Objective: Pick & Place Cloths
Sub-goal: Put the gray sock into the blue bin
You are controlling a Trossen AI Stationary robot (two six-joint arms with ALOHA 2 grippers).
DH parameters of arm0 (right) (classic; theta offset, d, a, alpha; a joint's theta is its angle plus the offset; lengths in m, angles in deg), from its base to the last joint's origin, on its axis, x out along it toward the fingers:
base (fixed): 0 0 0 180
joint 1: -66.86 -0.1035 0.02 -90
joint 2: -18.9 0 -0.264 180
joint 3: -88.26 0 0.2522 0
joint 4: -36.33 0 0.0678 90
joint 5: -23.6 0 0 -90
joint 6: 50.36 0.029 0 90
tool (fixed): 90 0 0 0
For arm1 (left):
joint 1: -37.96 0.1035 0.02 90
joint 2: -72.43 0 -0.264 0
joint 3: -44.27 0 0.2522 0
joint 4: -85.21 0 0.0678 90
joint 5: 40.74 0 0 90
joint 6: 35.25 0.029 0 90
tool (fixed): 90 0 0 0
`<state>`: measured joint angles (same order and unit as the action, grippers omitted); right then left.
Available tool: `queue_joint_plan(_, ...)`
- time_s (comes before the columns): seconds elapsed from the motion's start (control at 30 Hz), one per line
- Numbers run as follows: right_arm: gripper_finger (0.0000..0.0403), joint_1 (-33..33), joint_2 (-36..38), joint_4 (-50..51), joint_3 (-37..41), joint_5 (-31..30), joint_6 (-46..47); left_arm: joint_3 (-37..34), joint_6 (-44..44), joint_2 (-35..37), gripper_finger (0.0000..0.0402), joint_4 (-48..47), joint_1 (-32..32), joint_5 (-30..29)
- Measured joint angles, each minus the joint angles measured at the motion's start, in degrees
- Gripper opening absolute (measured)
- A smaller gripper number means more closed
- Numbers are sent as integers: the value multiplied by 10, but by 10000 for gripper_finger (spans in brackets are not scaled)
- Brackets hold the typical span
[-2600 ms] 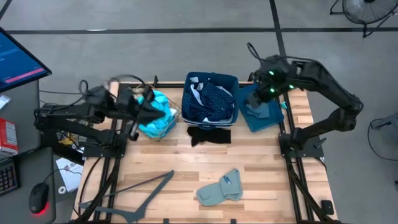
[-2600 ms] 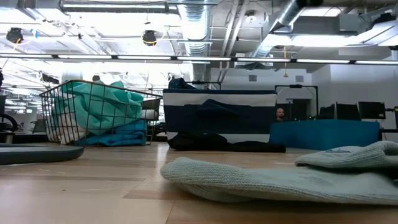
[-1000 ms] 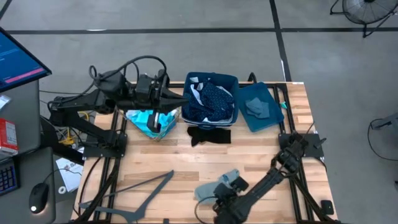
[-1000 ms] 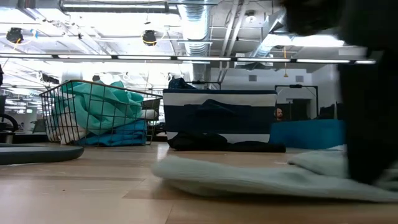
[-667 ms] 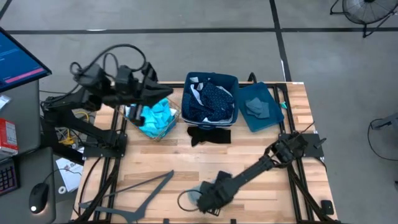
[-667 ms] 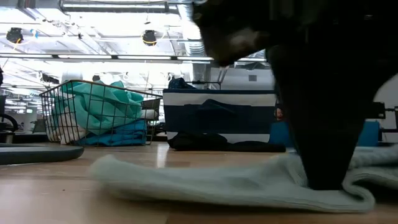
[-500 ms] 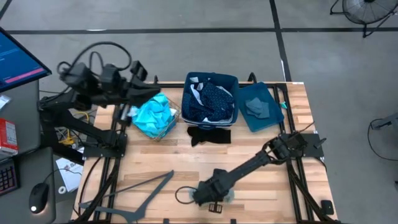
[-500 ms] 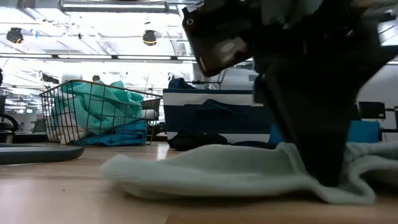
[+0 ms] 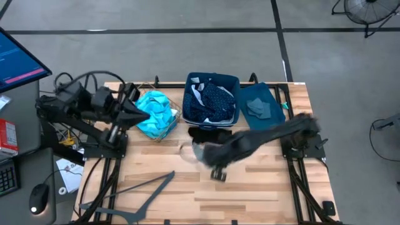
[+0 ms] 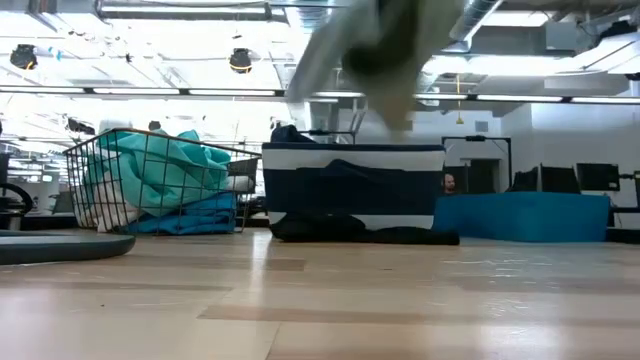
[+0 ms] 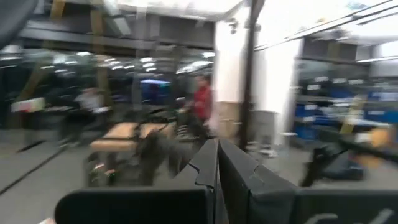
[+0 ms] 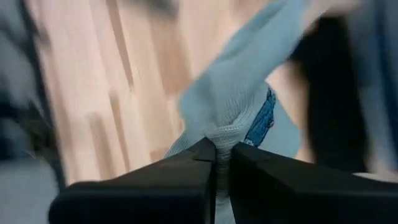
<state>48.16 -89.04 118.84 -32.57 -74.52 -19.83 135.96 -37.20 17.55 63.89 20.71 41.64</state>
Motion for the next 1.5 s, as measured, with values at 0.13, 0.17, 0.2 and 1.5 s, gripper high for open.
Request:
queue_joint_plan(0.13, 6, 9, 132, -2, -2, -89, 51, -32, 3, 14, 1, 13, -3, -100)
queue_joint_plan(0.17, 6, 6, 157, -3, -2, -123, 60, -34, 9, 14, 1, 19, -3, -115)
queue_joint_plan(0.2, 6, 1, 180, -4, -2, -158, 69, -35, 22, 13, 1, 28, -3, -119)
queue_joint_plan(1.5, 5, 493, 364, 209, 37, -272, 66, 76, -26, -211, 1, -108, -26, -177)
